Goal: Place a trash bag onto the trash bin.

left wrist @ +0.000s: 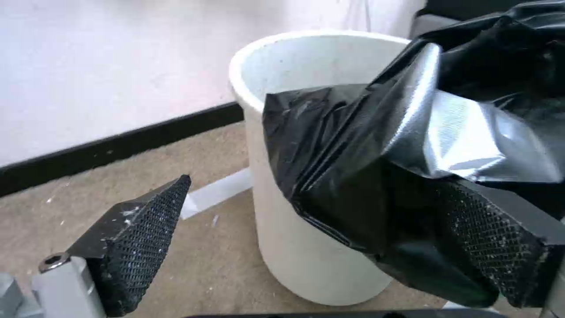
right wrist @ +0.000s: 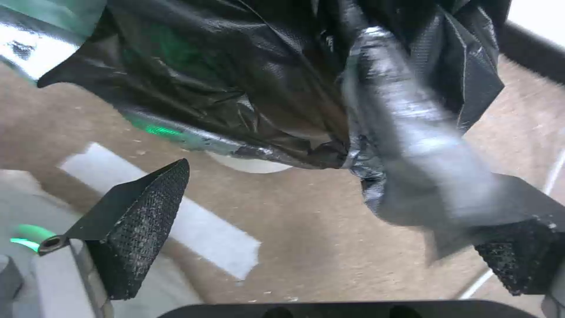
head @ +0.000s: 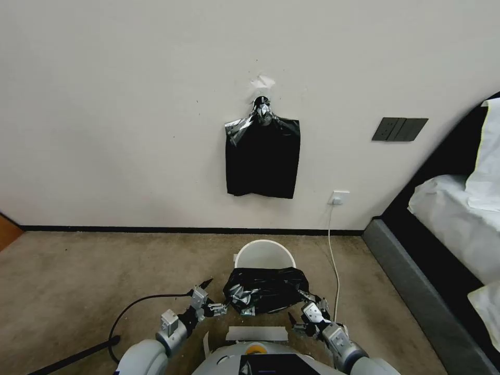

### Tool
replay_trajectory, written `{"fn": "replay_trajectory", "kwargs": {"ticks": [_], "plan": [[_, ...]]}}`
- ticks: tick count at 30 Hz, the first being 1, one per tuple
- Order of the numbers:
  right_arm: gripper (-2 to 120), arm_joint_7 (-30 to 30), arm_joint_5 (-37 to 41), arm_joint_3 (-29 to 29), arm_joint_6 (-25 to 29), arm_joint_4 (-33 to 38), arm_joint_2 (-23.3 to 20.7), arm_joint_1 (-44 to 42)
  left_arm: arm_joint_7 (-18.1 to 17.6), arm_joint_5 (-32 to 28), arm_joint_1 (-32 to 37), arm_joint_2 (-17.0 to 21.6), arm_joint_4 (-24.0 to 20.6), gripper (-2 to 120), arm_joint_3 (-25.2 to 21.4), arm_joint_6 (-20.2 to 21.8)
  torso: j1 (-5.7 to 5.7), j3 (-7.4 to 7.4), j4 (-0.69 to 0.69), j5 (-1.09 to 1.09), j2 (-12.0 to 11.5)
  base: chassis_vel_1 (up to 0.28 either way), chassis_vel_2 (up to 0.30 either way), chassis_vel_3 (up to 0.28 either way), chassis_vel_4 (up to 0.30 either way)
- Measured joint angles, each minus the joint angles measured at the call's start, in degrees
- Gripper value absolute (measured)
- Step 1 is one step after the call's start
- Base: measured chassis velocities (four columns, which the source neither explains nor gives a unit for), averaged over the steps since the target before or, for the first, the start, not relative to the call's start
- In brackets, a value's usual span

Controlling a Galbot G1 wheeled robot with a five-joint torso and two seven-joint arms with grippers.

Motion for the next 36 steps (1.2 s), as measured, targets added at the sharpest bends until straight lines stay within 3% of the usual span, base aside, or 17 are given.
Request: {"fn": "replay_trajectory", "kwargs": {"ticks": [7, 10, 11, 14, 20, 26, 36], "plan": [[100, 0.7, -1.6, 0.1, -0.1, 0.4, 0.3, -0.5, 5.5, 0.3, 0.3, 0.1, 2.4, 100, -4.3, -2.2, 0.0, 0.0, 0.0, 0.0, 0.0, 0.0, 0.0, 0.0, 0.0], [100, -1.8, -0.6, 0.1, 2.1, 0.5, 0.2, 0.0, 15.8, 0.4, -0.3, -0.4, 5.1, 100, -7.7, -6.0, 0.0, 0.0, 0.0, -0.01, 0.0, 0.0, 0.0, 0.0, 0.0], [100, -1.8, -0.6, 0.1, 2.1, 0.5, 0.2, 0.0, 15.8, 0.4, -0.3, -0.4, 5.1, 100, -7.7, -6.0, 0.0, 0.0, 0.0, -0.01, 0.0, 0.0, 0.0, 0.0, 0.0], [100, -2.5, 0.8, -0.1, 4.6, 0.2, 0.1, 0.9, 21.3, 0.0, -0.5, -0.7, 6.1, 100, -8.9, -7.7, 0.0, 0.0, 0.01, 0.0, 0.0, 0.0, 0.0, 0.0, 0.0], [100, -4.0, -5.7, -0.1, 11.0, -0.7, 0.4, 0.5, 22.4, -1.4, -0.4, -1.3, 6.2, 100, -8.7, -8.5, 0.0, 0.0, 0.01, 0.0, 0.0, 0.0, 0.0, 0.0, 0.0], [100, -4.1, -9.7, 0.0, 16.7, -1.9, 1.2, 0.8, 21.1, -2.3, -0.6, -2.1, 5.1, 100, -8.5, -8.5, 0.0, 0.0, 0.0, 0.0, 0.0, 0.0, 0.0, 0.0, 0.0], [100, -4.4, -6.6, 1.2, 15.1, -0.6, 0.2, 2.6, 19.1, -6.9, -0.1, -4.1, 0.9, 100, -11.5, -6.7, 0.0, 0.0, 0.01, 0.0, 0.0, 0.0, 0.0, 0.0, 0.0]]}}
